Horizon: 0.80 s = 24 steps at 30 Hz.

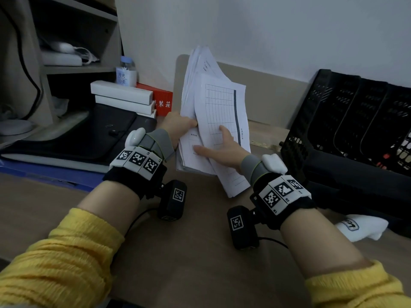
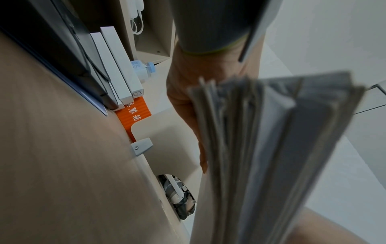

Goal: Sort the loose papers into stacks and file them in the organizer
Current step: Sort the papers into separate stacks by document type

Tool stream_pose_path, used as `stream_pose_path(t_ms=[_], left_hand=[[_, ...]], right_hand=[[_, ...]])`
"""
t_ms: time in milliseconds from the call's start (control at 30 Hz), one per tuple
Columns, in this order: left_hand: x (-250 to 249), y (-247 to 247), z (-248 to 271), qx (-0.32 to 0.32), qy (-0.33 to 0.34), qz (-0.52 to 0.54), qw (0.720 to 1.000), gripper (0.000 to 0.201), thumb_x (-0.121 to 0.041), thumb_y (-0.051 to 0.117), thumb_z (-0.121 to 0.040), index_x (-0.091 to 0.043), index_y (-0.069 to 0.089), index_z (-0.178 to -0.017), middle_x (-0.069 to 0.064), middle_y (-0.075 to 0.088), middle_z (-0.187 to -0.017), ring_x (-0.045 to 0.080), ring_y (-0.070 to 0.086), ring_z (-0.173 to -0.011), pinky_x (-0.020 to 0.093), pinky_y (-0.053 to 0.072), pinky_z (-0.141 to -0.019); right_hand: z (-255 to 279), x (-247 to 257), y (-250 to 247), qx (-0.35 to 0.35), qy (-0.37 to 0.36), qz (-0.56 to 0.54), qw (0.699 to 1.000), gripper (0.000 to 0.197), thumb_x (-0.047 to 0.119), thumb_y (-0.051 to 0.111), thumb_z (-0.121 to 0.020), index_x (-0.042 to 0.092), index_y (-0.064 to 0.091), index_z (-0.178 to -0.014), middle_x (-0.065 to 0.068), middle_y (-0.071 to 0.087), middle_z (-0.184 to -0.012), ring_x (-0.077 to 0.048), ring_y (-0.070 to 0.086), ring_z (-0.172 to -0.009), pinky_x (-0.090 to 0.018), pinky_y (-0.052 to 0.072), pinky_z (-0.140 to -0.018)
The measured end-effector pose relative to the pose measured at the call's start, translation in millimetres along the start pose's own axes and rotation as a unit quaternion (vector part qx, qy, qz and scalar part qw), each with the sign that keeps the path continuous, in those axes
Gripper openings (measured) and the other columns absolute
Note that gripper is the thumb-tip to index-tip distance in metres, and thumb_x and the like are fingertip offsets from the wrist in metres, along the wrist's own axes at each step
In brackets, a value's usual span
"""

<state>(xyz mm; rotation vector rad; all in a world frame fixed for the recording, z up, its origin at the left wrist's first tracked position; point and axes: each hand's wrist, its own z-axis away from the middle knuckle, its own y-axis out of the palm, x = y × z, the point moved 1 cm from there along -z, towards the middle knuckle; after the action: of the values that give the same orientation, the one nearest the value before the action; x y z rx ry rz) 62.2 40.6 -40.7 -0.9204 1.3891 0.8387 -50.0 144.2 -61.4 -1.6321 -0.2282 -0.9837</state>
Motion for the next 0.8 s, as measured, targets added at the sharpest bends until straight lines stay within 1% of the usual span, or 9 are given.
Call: stream_pose_path(t_ms=[100,233,333,433,533,600,700,733,800], left_hand=[[-1,0,0,0.023,-0.015,0.011,1.000,0.035,-0.011,0.066,-0.086,0.001,0.057,-0.117,0.016,0.066,-0.114,0.032,0.067,-0.098,0.050,0.055,-0.089],[2,1,0,0.014,-0.018,0.031,0.999,0.042,-0.008,0.068,-0.083,0.003,0.056,-0.122,0.018,0.067,-0.111,0.035,0.068,-0.096,0.052,0.056,-0.086],[2,2,3,0.008,-0.017,0.046,0.999,0.040,-0.005,0.068,-0.083,0.003,0.058,-0.121,0.018,0.068,-0.110,0.035,0.068,-0.096,0.051,0.055,-0.087],[2,3,4,0.009,-0.017,0.057,0.998,0.037,-0.002,0.066,-0.084,0.003,0.059,-0.120,0.018,0.067,-0.108,0.033,0.068,-0.091,0.046,0.057,-0.083],[3,4,3,0.003,-0.018,0.057,0.998,0.037,0.000,0.066,-0.083,0.004,0.060,-0.119,0.018,0.067,-0.105,0.032,0.068,-0.085,0.042,0.057,-0.075],[4,4,3,0.000,-0.025,0.060,0.998,0.039,-0.001,0.067,-0.082,0.004,0.059,-0.120,0.019,0.068,-0.105,0.032,0.068,-0.083,0.044,0.058,-0.074],[3,4,2,0.007,-0.041,0.075,0.996,0.036,-0.002,0.066,-0.085,0.004,0.058,-0.119,0.015,0.068,-0.094,0.026,0.068,-0.075,0.040,0.058,-0.067],[2,4,1,0.014,-0.045,0.075,0.996,0.034,-0.004,0.065,-0.087,0.003,0.057,-0.119,0.013,0.067,-0.091,0.025,0.067,-0.073,0.040,0.058,-0.068],[2,3,2,0.022,-0.048,0.073,0.996,0.036,-0.008,0.065,-0.088,0.002,0.054,-0.121,0.012,0.067,-0.092,0.025,0.067,-0.076,0.044,0.058,-0.075]], right_hand=[[2,-1,-4,-0.022,-0.003,-0.003,1.000,0.104,0.066,0.064,-0.074,0.028,0.005,-0.152,-0.004,0.022,-0.156,-0.030,0.031,-0.139,-0.047,0.033,-0.112],[8,3,-7,-0.036,-0.035,0.015,0.999,0.088,0.052,0.060,-0.086,0.028,0.008,-0.153,-0.002,0.028,-0.155,-0.026,0.034,-0.138,-0.037,0.033,-0.108],[12,9,-9,-0.044,-0.068,0.047,0.996,0.082,0.040,0.059,-0.089,0.031,0.009,-0.153,-0.004,0.034,-0.151,-0.026,0.039,-0.134,-0.033,0.036,-0.102],[14,13,-9,-0.039,-0.080,0.078,0.993,0.088,0.029,0.062,-0.084,0.033,0.007,-0.152,-0.008,0.047,-0.135,-0.025,0.050,-0.111,-0.030,0.042,-0.087],[13,15,-5,-0.018,-0.069,0.123,0.990,0.090,0.016,0.060,-0.081,0.029,0.006,-0.151,-0.011,0.051,-0.122,-0.027,0.054,-0.101,-0.036,0.050,-0.084],[9,15,-5,-0.035,-0.058,0.145,0.987,0.078,0.010,0.053,-0.082,0.021,0.014,-0.148,-0.013,0.050,-0.126,-0.032,0.055,-0.106,-0.041,0.051,-0.089],[6,13,-8,-0.074,-0.045,0.168,0.982,0.058,0.005,0.047,-0.084,0.014,0.032,-0.139,-0.013,0.051,-0.131,-0.033,0.054,-0.111,-0.042,0.050,-0.092],[5,12,-8,-0.079,-0.043,0.180,0.980,0.054,0.005,0.047,-0.084,0.013,0.037,-0.136,-0.013,0.052,-0.129,-0.032,0.055,-0.110,-0.040,0.050,-0.092],[4,11,-8,-0.091,-0.046,0.211,0.972,0.044,0.004,0.047,-0.084,0.011,0.050,-0.127,-0.012,0.056,-0.121,-0.032,0.056,-0.107,-0.034,0.050,-0.088]])
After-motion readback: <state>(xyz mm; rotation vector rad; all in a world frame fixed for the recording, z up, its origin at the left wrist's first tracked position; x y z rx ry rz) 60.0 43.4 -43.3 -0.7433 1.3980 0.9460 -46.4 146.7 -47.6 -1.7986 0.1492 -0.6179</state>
